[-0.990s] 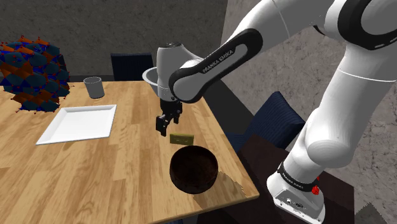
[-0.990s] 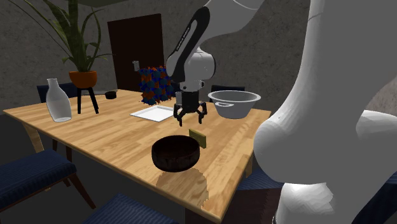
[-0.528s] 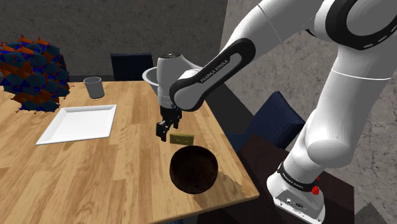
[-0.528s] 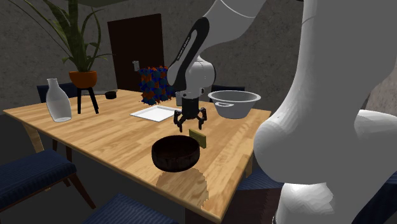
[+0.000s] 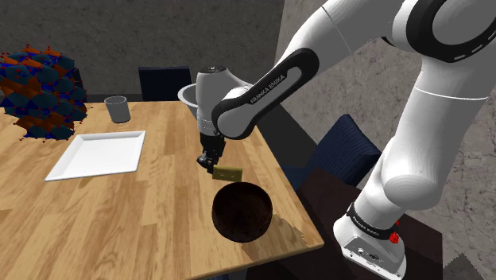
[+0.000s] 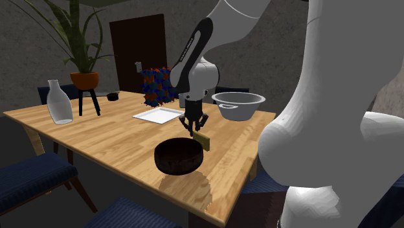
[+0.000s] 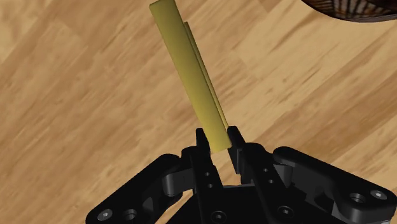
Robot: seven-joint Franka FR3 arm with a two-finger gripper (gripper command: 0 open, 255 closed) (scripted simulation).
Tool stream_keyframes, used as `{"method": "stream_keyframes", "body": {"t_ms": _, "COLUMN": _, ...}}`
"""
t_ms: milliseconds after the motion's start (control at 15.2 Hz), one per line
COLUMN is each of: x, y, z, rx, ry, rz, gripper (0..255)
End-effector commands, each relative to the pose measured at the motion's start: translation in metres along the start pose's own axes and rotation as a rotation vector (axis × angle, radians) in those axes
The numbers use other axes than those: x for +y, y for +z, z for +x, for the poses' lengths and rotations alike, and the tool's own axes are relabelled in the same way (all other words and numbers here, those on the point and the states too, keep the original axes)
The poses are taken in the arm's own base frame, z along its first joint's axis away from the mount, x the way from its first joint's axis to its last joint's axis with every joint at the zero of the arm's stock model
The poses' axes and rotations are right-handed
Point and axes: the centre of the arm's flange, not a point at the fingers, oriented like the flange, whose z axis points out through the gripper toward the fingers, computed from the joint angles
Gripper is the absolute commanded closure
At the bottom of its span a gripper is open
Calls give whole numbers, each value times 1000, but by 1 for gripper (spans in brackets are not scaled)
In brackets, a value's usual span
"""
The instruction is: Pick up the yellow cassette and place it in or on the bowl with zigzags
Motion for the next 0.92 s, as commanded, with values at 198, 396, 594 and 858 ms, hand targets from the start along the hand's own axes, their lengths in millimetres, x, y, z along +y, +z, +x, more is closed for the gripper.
{"method": "stream_keyframes", "body": {"t_ms": 198, "x": 0, "y": 0, "z": 0, "rx": 0, "ry": 0, "rz": 0, "gripper": 255}}
{"method": "stream_keyframes", "body": {"t_ms": 396, "x": 0, "y": 0, "z": 0, "rx": 0, "ry": 0, "rz": 0, "gripper": 255}}
{"method": "stream_keyframes", "body": {"t_ms": 594, "x": 0, "y": -16, "z": 0, "rx": 0, "ry": 0, "rz": 0, "gripper": 255}}
{"method": "stream_keyframes", "body": {"t_ms": 858, "x": 0, "y": -37, "z": 0, "rx": 0, "ry": 0, "rz": 0, "gripper": 255}}
